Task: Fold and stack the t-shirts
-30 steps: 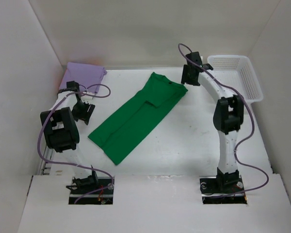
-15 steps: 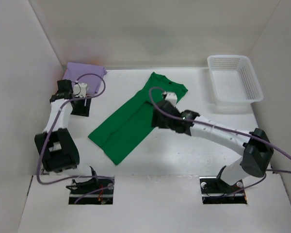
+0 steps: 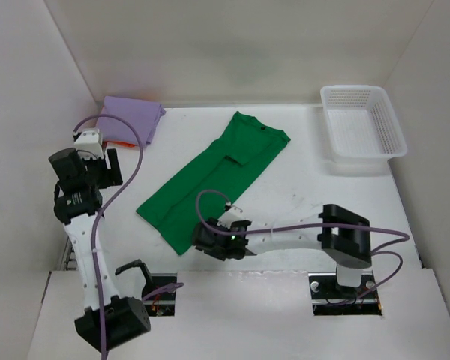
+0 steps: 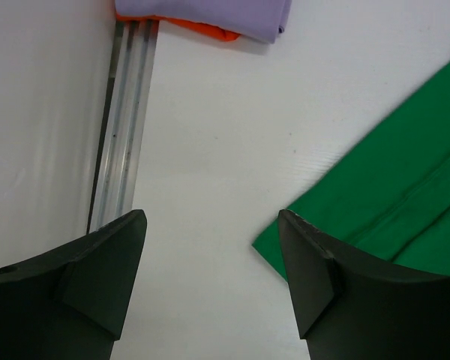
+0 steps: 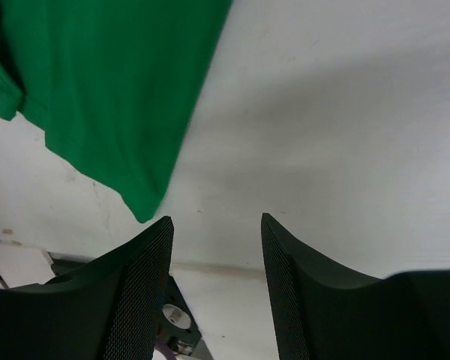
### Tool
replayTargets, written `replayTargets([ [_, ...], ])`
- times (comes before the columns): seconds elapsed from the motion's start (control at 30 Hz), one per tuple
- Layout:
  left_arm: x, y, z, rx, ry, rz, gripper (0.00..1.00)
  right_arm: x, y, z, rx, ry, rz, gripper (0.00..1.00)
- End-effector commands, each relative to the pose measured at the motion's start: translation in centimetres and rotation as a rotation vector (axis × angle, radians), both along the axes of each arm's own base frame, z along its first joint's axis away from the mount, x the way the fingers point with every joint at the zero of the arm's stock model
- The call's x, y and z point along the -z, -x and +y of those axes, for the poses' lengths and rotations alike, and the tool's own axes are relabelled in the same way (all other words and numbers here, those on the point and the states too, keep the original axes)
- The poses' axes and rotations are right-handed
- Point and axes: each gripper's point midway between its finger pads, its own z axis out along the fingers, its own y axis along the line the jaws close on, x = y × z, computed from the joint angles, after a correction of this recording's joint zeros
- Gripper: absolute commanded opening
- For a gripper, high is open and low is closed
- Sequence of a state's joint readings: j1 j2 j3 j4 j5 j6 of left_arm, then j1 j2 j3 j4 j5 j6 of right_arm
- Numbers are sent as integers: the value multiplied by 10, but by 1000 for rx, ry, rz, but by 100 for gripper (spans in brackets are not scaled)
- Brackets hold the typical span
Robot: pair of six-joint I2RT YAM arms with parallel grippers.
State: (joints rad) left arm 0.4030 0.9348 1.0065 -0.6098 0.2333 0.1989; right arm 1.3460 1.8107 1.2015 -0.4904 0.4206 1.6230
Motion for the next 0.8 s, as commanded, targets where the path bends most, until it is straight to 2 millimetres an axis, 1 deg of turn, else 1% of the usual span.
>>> replayTargets([
  [0.0, -5, 17, -18, 18, 85, -22, 70, -9, 1, 29, 109, -87, 43, 55],
  [0.07, -6, 26, -24, 27, 93, -17, 70, -1, 2, 30, 141, -72, 64, 55],
  [0.17, -9, 33, -30, 39, 93, -20, 70, 8, 2, 28, 203, -72, 109, 54],
  [0.3, -16, 30, -31, 47, 87, -36, 70, 6, -3, 44, 192, -84, 123, 54],
  [0.4, -19, 28, -29, 44, 84, -36, 70, 16, 5, 56, 187, -87, 177, 55],
  [0.53, -17, 27, -28, 58, 67, -33, 70, 21, 9, 69, 182, -99, 211, 54],
  [0.63, -13, 25, -27, 64, 62, -22, 70, 31, 15, 69, 190, -88, 251, 54],
  [0.7, -12, 22, -27, 66, 63, -26, 70, 39, 19, 68, 222, -91, 290, 53],
  [0.77, -11, 21, -28, 73, 64, -26, 70, 43, 20, 70, 226, -98, 298, 51],
])
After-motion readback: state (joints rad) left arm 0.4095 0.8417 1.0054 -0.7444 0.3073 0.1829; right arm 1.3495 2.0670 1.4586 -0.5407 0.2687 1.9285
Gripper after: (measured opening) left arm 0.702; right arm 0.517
